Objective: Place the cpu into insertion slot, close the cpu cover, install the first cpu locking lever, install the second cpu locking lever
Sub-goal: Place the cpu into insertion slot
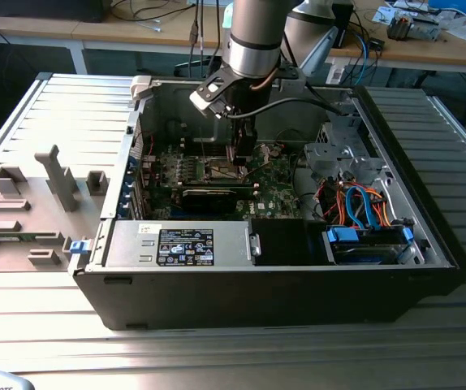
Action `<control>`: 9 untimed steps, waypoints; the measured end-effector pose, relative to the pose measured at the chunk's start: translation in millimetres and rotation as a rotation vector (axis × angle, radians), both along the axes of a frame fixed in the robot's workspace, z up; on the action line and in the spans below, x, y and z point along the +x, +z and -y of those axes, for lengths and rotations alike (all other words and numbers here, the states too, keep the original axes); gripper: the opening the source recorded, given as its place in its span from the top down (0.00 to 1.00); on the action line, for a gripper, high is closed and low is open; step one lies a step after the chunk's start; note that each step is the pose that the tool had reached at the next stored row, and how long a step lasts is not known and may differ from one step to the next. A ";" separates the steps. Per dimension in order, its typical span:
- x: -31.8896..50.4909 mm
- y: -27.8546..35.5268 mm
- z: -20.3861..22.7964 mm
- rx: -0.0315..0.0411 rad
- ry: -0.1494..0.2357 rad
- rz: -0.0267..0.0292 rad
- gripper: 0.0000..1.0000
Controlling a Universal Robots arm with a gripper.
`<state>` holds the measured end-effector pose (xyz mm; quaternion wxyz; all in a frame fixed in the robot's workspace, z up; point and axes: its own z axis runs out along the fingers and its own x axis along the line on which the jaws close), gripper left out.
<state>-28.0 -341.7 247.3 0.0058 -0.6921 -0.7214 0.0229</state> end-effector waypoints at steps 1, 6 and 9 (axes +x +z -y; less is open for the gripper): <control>-0.7 -0.3 -0.2 0.0002 0.000 0.0000 0.46; -4.1 -1.4 -1.7 0.0000 0.000 -0.0001 0.46; -4.4 -2.0 -1.7 0.0000 0.000 -0.0001 0.46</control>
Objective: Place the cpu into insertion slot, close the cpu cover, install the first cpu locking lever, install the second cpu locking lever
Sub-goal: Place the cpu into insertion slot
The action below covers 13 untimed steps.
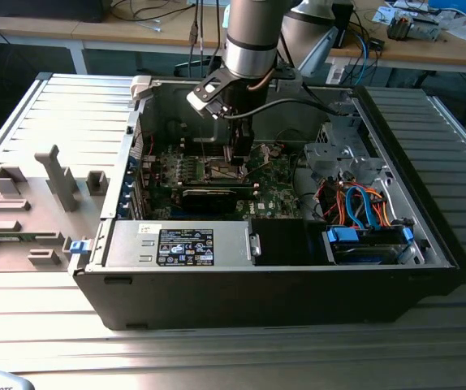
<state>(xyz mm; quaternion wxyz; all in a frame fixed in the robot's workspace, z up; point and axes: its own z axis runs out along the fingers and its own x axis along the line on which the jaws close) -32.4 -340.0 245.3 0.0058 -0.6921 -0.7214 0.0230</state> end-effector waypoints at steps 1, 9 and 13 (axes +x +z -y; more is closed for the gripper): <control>0.0 -0.1 0.0 0.0000 0.000 0.0000 0.46; -0.1 -1.8 0.0 0.0001 0.000 0.0001 0.46; -0.1 -2.5 0.0 0.0000 0.000 0.0000 0.46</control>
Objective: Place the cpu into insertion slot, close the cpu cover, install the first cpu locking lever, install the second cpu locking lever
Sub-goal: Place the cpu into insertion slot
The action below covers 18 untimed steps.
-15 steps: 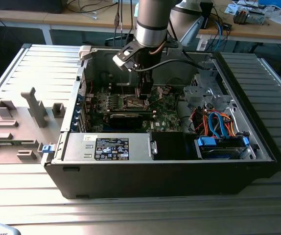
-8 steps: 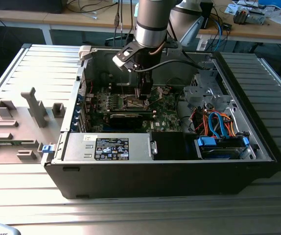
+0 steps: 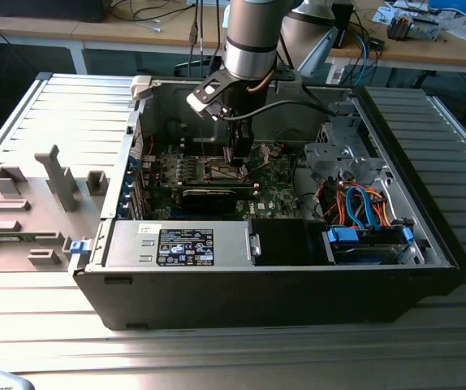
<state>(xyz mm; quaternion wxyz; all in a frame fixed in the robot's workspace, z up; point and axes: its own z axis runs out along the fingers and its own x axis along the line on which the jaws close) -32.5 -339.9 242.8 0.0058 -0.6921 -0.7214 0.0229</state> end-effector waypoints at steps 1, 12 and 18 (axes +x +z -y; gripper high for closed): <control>0.0 -0.2 0.0 0.0000 0.000 0.0000 0.46; 0.0 -2.0 0.0 0.0001 0.000 0.0000 0.46; 0.0 -3.0 0.0 0.0000 0.000 0.0001 0.46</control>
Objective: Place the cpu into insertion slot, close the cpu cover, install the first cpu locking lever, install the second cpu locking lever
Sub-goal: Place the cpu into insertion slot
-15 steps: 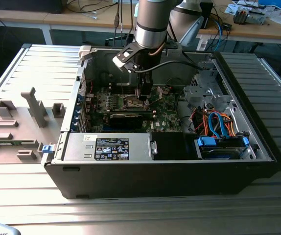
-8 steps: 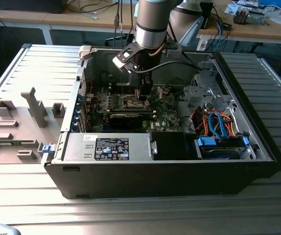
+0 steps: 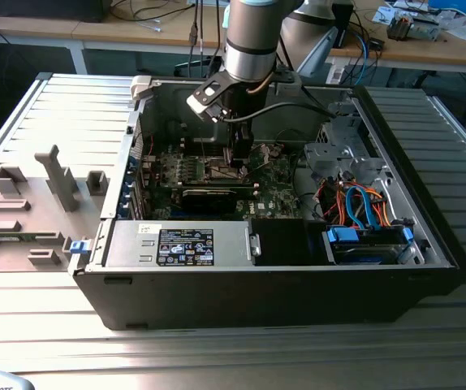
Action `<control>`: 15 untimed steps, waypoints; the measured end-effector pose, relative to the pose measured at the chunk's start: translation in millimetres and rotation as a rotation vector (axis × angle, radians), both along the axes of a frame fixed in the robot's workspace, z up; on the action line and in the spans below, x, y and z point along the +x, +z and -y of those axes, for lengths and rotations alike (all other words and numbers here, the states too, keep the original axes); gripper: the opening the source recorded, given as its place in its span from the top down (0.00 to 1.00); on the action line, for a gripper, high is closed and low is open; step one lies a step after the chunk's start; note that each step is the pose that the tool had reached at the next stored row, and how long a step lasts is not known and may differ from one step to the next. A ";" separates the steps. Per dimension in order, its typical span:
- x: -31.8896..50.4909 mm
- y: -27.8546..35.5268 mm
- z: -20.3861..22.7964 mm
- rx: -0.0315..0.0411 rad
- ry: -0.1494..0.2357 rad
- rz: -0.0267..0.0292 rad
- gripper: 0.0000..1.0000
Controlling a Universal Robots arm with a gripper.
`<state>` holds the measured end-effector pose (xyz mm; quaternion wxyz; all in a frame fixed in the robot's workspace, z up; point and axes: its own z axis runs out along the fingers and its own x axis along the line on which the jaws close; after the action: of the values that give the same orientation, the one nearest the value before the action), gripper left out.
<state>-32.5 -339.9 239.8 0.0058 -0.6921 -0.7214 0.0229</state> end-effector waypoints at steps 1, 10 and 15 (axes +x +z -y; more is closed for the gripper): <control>0.0 -0.3 0.0 0.0000 0.000 0.0000 0.46; 0.0 -1.9 0.0 0.0000 0.000 0.0000 0.46; 0.0 -2.9 0.0 0.0000 0.000 0.0000 0.46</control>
<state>-32.5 -339.9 236.9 0.0058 -0.6921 -0.7214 0.0229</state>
